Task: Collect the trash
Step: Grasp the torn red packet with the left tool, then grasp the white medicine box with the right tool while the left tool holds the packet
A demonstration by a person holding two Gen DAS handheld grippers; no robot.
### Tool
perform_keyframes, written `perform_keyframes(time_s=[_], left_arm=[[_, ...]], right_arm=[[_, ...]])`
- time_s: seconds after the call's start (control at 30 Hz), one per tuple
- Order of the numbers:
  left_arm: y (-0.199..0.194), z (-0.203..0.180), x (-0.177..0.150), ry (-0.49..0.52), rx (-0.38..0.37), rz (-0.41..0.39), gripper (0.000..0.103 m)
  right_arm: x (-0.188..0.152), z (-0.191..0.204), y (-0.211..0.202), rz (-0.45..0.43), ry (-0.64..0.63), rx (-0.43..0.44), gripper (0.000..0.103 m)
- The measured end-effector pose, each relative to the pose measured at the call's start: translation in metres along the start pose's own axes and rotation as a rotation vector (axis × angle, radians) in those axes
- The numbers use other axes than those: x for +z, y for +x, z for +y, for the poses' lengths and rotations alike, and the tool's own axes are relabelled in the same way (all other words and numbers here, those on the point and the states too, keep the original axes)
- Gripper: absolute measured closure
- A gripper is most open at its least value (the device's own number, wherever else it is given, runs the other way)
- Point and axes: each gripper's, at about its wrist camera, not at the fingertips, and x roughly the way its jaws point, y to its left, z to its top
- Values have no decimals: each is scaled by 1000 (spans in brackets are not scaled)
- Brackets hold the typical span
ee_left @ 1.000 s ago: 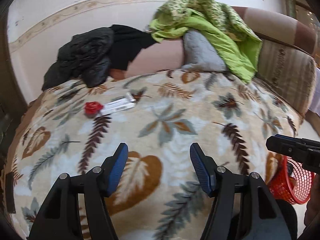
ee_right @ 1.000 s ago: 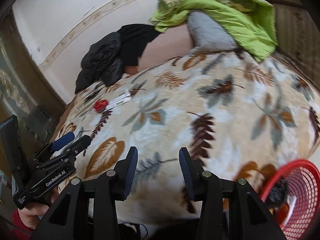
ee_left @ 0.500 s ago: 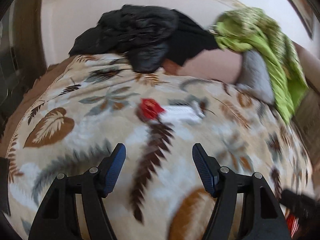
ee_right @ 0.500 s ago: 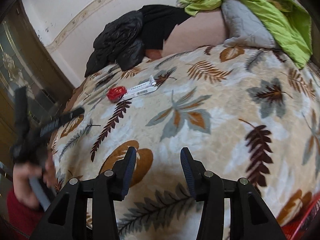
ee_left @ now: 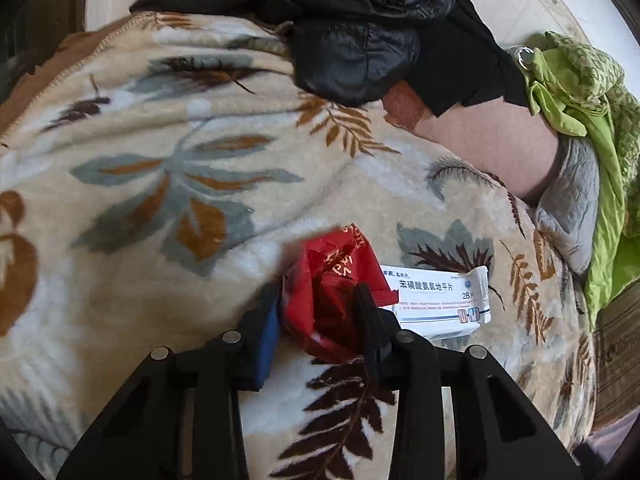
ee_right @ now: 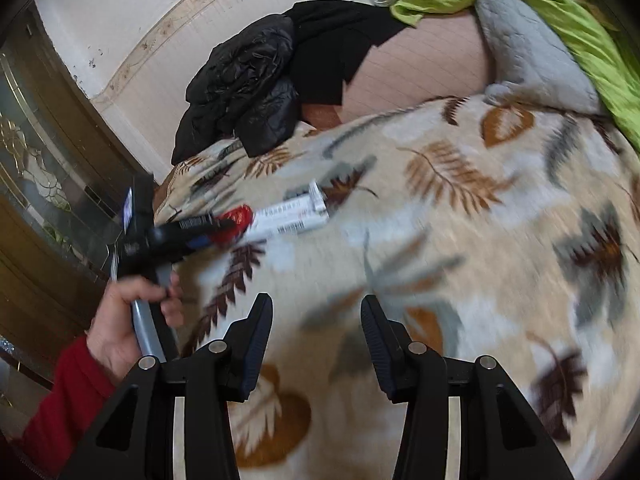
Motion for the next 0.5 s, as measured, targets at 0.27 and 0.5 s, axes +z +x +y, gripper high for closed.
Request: perform_keyframes(time_s=[0.27,0.5], left_arm=[[-34,4,-16,73,-36,-53,73],[-65,13,-22,98,-40,-98,73]], right_arm=[[61,-9,110,46,28,19,54],[84,-11,180,96,78,2,71]])
